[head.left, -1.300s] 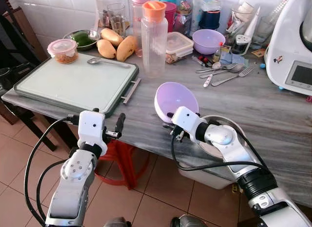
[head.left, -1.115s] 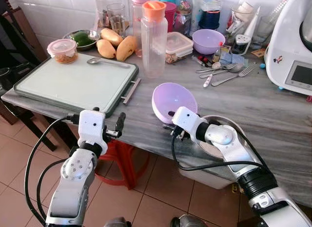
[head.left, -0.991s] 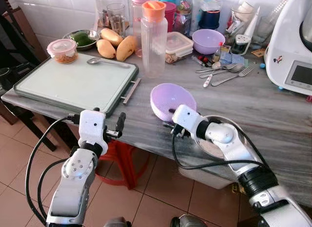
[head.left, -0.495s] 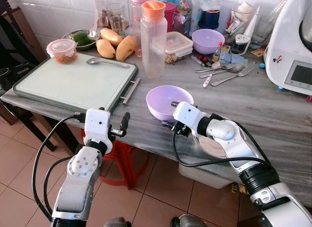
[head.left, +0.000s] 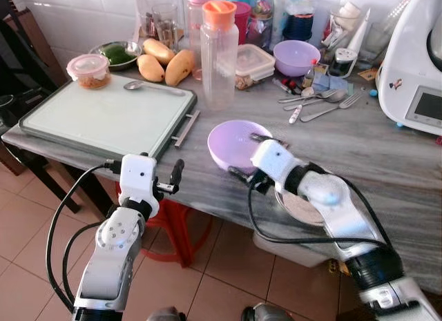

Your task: Setting the table

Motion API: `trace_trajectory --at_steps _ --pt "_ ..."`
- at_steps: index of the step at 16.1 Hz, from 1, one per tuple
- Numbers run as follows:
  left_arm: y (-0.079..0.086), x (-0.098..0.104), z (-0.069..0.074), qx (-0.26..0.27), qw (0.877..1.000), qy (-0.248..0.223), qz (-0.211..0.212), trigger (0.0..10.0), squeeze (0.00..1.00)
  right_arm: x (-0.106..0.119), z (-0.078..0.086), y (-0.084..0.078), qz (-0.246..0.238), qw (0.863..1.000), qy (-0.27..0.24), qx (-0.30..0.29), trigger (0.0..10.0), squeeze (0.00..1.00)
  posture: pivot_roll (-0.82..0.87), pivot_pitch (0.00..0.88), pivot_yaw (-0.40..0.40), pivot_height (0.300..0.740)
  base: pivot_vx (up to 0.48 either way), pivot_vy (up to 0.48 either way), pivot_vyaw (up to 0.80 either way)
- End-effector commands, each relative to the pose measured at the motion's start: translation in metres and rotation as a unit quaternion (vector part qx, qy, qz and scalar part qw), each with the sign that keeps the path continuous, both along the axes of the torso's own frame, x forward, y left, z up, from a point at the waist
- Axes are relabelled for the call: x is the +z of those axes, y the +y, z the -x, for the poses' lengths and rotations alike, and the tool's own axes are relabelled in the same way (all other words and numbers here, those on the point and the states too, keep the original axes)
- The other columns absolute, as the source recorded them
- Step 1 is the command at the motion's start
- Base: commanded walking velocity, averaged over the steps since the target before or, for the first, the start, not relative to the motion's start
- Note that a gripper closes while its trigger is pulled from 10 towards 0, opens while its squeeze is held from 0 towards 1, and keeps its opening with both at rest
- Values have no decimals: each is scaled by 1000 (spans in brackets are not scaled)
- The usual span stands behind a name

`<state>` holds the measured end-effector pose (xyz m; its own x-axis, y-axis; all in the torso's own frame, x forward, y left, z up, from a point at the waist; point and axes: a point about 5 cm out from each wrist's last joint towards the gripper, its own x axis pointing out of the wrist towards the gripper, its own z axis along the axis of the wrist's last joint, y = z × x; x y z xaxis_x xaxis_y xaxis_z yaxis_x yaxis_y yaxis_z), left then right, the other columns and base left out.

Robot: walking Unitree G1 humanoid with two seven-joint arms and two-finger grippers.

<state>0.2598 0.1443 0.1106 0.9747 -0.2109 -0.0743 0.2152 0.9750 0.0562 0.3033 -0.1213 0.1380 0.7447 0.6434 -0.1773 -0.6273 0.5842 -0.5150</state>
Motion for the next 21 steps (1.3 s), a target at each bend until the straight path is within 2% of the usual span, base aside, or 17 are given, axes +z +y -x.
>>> trace_trajectory --at_steps 1,3,4,6,8,9,11,12,14,15,16,17,21 --pt "2 1 1 1 1000 -4 2 10000 0 11 3 -4 -19 999 -33 -27 10000 1000 -32 0 14 740 0 0 0" --pt "3 0 1 0 1000 -4 3 10000 0 17 9 -12 -54 993 -65 -87 10000 1000 -36 0 18 740 0 0 0" --pt "2 0 0 -1 1000 -3 2 10000 0 21 11 -16 -87 985 -77 -125 10000 1000 -39 0 21 740 0 0 0" --pt "2 0 -2 -4 1000 -3 2 10000 0 27 14 -17 -119 976 -95 -154 10000 1000 -41 0 25 740 0 0 0" --pt "1 0 -2 -5 1000 -4 2 10000 0 27 16 -17 -122 974 -98 -162 10000 1000 -38 0 25 740 0 0 0" --pt "2 0 -2 -5 1000 -5 2 10000 0 27 17 -23 -130 965 -105 -204 10000 1000 -35 0 22 740 0 0 0" --pt "3 0 -2 -4 1000 -5 1 10000 0 17 22 -37 -138 946 -82 -281 10000 1000 -33 0 15 740 0 0 0" --pt "3 0 -1 -5 1000 -5 0 10000 0 6 31 -43 -136 936 -60 -318 10000 1000 -33 0 15 740 0 0 0" --pt "3 0 -1 -6 1000 -4 1 10000 0 0 35 -46 -146 926 -43 -346 10000 1000 -36 0 17 740 0 0 0" --pt "2 1 -1 -17 1000 0 18 10000 0 -6 37 -48 -163 916 -16 -367 10000 922 -36 0 20 740 0 0 0" --pt "1 2 0 -23 1000 0 19 10000 0 -10 38 -50 -172 908 3 -382 10000 733 -36 0 21 740 0 0 0" --pt "0 1 2 -30 999 1 15 10000 0 -13 38 -52 -172 902 17 -395 10000 639 -35 0 22 740 0 0 0" --pt "1 2 1 -28 1000 1 15 10000 0 -29 39 -56 -176 886 85 -420 10000 467 -32 0 20 740 0 0 0"
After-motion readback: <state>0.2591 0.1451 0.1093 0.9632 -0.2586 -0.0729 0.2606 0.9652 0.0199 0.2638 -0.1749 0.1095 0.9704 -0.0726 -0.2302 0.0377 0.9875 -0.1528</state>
